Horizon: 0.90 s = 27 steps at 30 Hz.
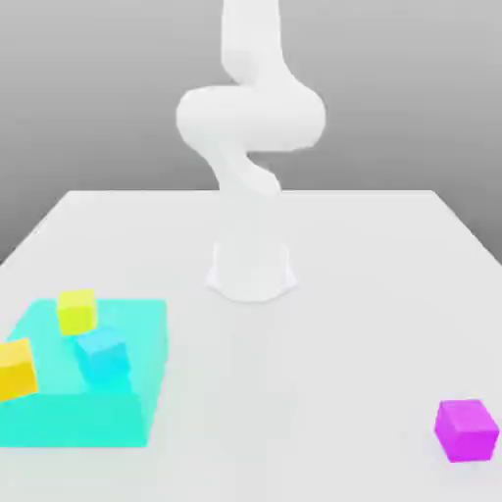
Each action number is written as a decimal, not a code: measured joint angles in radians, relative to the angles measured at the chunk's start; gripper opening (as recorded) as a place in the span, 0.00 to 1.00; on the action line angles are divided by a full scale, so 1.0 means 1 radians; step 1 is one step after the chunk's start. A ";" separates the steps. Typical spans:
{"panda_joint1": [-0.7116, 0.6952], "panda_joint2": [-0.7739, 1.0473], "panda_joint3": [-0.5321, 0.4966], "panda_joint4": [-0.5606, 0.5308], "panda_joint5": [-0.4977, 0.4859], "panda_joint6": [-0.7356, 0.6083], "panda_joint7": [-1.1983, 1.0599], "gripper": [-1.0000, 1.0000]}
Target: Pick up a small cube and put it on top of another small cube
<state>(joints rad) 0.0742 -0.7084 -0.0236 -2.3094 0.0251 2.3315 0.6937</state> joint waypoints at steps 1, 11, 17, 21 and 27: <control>0.031 0.040 -0.009 -0.004 0.012 0.014 -0.046 0.50; 0.276 0.408 -0.046 -0.041 0.119 0.137 -0.476 0.50; 0.374 0.625 -0.005 -0.063 0.146 0.213 -0.706 0.50; 0.441 0.765 0.020 -0.080 0.117 0.268 -0.825 0.50; 0.499 0.968 0.041 -0.103 -0.016 0.356 -0.930 0.50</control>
<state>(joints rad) 0.5733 0.2591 0.0171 -2.4120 0.0095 2.6879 -0.2364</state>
